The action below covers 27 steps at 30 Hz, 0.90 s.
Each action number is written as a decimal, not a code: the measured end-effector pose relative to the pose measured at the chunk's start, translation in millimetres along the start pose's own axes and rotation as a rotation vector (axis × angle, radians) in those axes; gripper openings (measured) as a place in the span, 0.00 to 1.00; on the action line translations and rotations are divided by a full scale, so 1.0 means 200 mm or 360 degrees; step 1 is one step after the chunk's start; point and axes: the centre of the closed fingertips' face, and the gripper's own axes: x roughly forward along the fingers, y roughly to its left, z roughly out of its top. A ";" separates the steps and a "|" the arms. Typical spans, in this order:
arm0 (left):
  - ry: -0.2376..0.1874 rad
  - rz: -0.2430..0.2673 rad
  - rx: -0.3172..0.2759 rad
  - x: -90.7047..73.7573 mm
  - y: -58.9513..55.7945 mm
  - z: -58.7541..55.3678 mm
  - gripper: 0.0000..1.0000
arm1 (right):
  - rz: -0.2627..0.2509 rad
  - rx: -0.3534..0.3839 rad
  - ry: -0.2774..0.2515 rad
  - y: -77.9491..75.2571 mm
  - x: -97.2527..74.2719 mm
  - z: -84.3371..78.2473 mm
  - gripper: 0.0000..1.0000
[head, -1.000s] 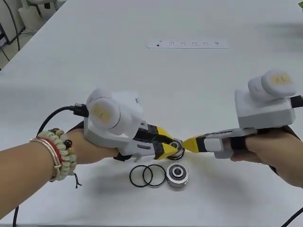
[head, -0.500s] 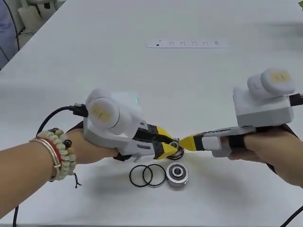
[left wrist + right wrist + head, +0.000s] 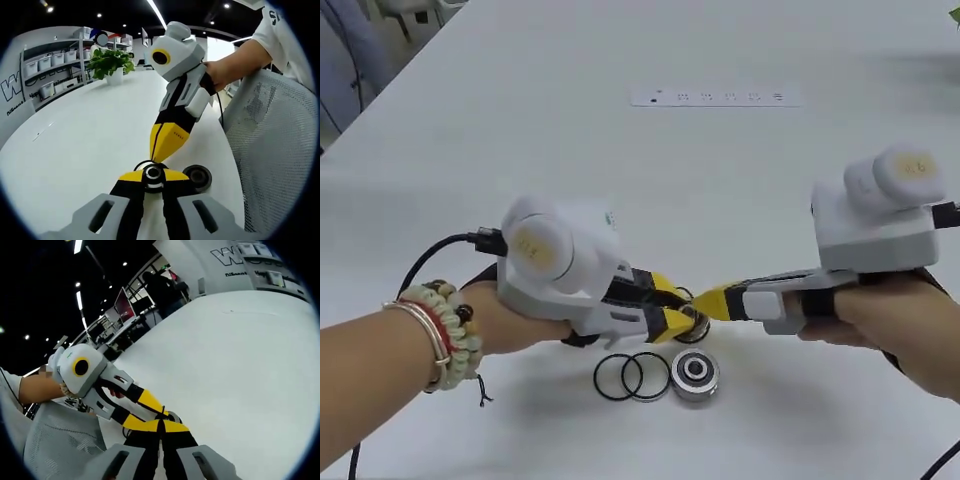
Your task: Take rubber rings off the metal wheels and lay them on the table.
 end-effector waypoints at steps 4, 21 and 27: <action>0.0013 0.0010 0.0005 0.00 0.00 0.00 0.08 | -0.0029 0.0068 -0.0002 -0.03 -0.01 -0.01 0.00; -0.0043 -0.0054 0.0039 -0.13 -0.03 0.18 0.41 | -0.0058 0.0051 0.0003 -0.05 -0.02 -0.01 0.00; -0.0076 -0.0044 0.0063 -0.22 -0.05 0.25 0.51 | -0.0067 0.0043 -0.0016 -0.05 -0.04 0.00 0.00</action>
